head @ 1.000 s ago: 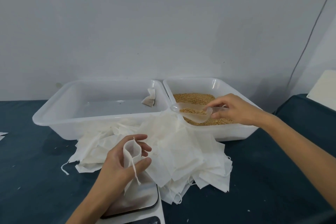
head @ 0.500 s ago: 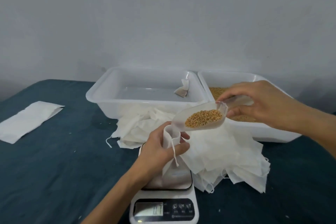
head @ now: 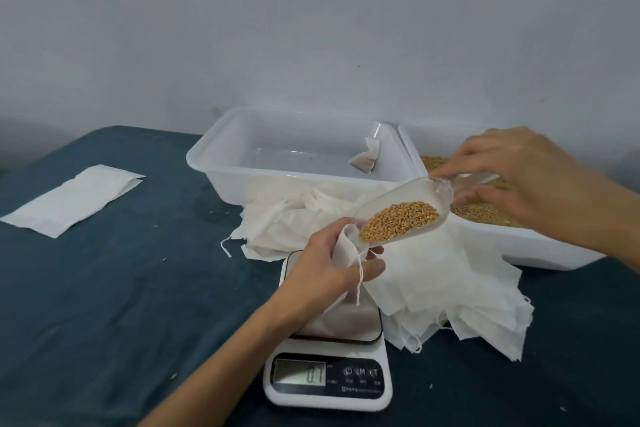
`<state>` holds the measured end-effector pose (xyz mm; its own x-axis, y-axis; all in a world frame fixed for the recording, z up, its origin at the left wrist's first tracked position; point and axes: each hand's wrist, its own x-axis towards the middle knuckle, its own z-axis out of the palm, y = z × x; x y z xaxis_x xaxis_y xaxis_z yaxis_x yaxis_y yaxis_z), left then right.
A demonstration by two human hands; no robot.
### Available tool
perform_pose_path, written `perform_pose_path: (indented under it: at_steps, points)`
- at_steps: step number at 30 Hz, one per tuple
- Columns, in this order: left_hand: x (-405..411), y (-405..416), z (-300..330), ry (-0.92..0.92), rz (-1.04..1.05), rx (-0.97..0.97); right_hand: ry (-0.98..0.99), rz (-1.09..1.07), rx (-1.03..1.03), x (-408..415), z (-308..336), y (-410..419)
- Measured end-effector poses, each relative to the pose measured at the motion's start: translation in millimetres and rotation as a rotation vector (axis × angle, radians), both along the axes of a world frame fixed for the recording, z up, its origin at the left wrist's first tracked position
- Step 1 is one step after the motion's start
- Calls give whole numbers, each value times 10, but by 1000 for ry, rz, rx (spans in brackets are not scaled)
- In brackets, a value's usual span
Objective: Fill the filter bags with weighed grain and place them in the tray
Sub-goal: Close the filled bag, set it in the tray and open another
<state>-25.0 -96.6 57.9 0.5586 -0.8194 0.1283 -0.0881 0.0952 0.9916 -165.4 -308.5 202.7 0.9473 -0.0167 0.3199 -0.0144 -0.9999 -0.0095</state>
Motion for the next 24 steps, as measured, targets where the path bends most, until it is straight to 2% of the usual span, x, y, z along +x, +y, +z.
perform_pose_path:
  at_steps: [24]
  points:
    - [-19,2,19,20,-2,-1,-28,1,-135,12,21,97]
